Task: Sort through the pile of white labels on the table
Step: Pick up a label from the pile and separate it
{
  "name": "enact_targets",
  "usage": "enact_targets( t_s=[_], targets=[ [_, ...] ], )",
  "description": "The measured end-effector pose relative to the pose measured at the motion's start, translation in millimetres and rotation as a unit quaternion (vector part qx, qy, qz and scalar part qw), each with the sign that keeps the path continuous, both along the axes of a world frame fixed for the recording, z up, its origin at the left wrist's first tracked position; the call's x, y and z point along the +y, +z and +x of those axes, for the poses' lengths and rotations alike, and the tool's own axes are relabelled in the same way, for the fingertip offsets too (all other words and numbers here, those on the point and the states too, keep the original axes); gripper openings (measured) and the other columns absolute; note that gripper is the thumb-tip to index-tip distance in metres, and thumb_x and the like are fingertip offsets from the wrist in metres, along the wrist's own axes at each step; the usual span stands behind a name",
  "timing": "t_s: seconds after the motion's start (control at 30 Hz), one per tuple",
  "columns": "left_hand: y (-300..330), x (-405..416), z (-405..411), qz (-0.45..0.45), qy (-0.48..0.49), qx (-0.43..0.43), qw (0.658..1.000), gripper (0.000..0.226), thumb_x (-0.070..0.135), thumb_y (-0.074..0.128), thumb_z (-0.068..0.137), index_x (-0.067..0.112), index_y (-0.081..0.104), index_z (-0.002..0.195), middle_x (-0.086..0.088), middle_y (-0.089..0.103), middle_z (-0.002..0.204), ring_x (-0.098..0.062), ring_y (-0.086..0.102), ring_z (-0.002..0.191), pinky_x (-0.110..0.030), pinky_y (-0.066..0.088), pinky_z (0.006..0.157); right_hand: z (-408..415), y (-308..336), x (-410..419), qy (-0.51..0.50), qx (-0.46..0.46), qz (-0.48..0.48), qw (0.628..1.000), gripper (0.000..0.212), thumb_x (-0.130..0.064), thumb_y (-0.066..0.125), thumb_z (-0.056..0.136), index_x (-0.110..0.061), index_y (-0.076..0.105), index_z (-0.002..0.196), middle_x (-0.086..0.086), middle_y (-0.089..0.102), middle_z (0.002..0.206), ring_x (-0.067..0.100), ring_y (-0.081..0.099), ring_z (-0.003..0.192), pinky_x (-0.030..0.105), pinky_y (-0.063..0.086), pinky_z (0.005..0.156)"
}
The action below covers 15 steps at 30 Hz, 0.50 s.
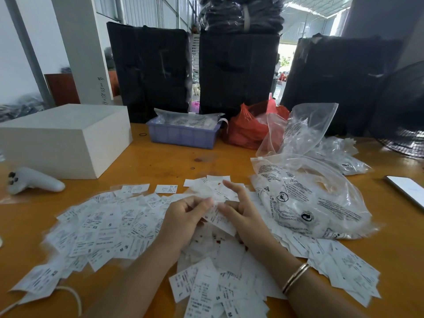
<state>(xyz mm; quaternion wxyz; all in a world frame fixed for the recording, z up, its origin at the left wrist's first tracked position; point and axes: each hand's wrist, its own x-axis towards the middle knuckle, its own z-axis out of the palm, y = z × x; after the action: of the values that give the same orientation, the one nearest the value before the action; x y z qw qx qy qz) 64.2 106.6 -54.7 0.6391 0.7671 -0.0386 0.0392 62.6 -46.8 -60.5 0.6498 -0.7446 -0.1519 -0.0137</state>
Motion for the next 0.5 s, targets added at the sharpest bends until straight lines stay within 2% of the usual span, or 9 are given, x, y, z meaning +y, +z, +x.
enact_targets(
  t_s=[0.07, 0.1, 0.17, 0.2, 0.33, 0.4, 0.5],
  targets=[
    [0.1, 1.7, 1.6, -0.033, 0.045, 0.009, 0.998, 0.028, 0.05, 0.062, 0.083, 0.025, 0.072, 0.075, 0.0, 0.072, 0.072, -0.013, 0.069, 0.067, -0.033, 0.056, 0.067, -1.0, 0.6, 0.2, -0.004, 0.012, -0.002, 1.0, 0.018, -0.024, 0.055, 0.095, -0.029, 0.055, 0.112, 0.008, 0.055, 0.066, 0.014, 0.051, 0.055, 0.02, 0.041, 0.048],
    [0.7, 2.4, 2.5, -0.051, 0.061, 0.017, 0.997, 0.028, 0.051, 0.062, 0.082, 0.026, 0.072, 0.076, -0.003, 0.072, 0.072, -0.016, 0.07, 0.067, -0.036, 0.057, 0.068, -1.7, 1.3, 1.2, -0.007, 0.013, -0.017, 1.0, 0.004, -0.025, 0.055, 0.095, -0.024, 0.06, 0.095, 0.003, 0.057, 0.06, 0.012, 0.052, 0.052, 0.02, 0.041, 0.048],
    [1.6, 3.5, 3.2, -0.063, 0.074, 0.024, 0.995, 0.029, 0.054, 0.063, 0.079, 0.026, 0.071, 0.077, -0.007, 0.072, 0.075, -0.021, 0.07, 0.07, -0.04, 0.057, 0.068, -0.9, -0.5, 3.1, -0.017, -0.003, -0.059, 0.998, 0.03, -0.023, 0.055, 0.095, -0.017, 0.052, 0.065, -0.005, 0.054, 0.047, 0.006, 0.046, 0.042, 0.017, 0.037, 0.046],
    [1.2, 3.4, 3.2, -0.057, 0.069, 0.019, 0.996, 0.031, 0.056, 0.063, 0.077, 0.027, 0.072, 0.079, -0.004, 0.072, 0.075, -0.019, 0.07, 0.07, -0.038, 0.058, 0.066, -0.2, -1.3, 3.7, -0.02, -0.004, -0.064, 0.998, 0.036, -0.022, 0.055, 0.095, -0.016, 0.048, 0.061, -0.005, 0.052, 0.044, 0.005, 0.043, 0.04, 0.015, 0.036, 0.045],
    [4.4, -1.1, -3.0, -0.043, 0.022, -0.02, 0.999, 0.038, 0.061, 0.058, 0.065, 0.032, 0.069, 0.088, 0.023, 0.07, 0.079, 0.002, 0.067, 0.07, -0.016, 0.049, 0.061, 0.4, 0.3, 1.1, -0.038, 0.02, -0.011, 0.999, 0.033, -0.022, 0.054, 0.095, -0.013, 0.05, 0.064, -0.004, 0.05, 0.045, 0.003, 0.041, 0.035, 0.014, 0.031, 0.037],
    [5.2, -2.6, -3.9, -0.029, 0.024, -0.027, 0.999, 0.037, 0.064, 0.054, 0.065, 0.035, 0.067, 0.084, 0.024, 0.069, 0.076, 0.006, 0.065, 0.07, -0.015, 0.045, 0.062, 1.8, -0.9, -0.8, -0.037, 0.032, 0.019, 0.999, 0.033, -0.022, 0.053, 0.096, -0.015, 0.051, 0.064, -0.001, 0.051, 0.047, 0.005, 0.039, 0.035, 0.016, 0.029, 0.035],
    [4.4, -1.9, -2.4, -0.021, 0.043, -0.023, 0.999, 0.041, 0.065, 0.048, 0.066, 0.031, 0.067, 0.076, 0.02, 0.068, 0.065, 0.01, 0.06, 0.06, -0.017, 0.04, 0.06, 0.3, 0.1, 1.3, -0.022, 0.023, 0.033, 0.999, 0.032, -0.018, 0.052, 0.096, -0.014, 0.05, 0.065, 0.0, 0.05, 0.049, 0.006, 0.043, 0.038, 0.015, 0.031, 0.037]
  ],
)
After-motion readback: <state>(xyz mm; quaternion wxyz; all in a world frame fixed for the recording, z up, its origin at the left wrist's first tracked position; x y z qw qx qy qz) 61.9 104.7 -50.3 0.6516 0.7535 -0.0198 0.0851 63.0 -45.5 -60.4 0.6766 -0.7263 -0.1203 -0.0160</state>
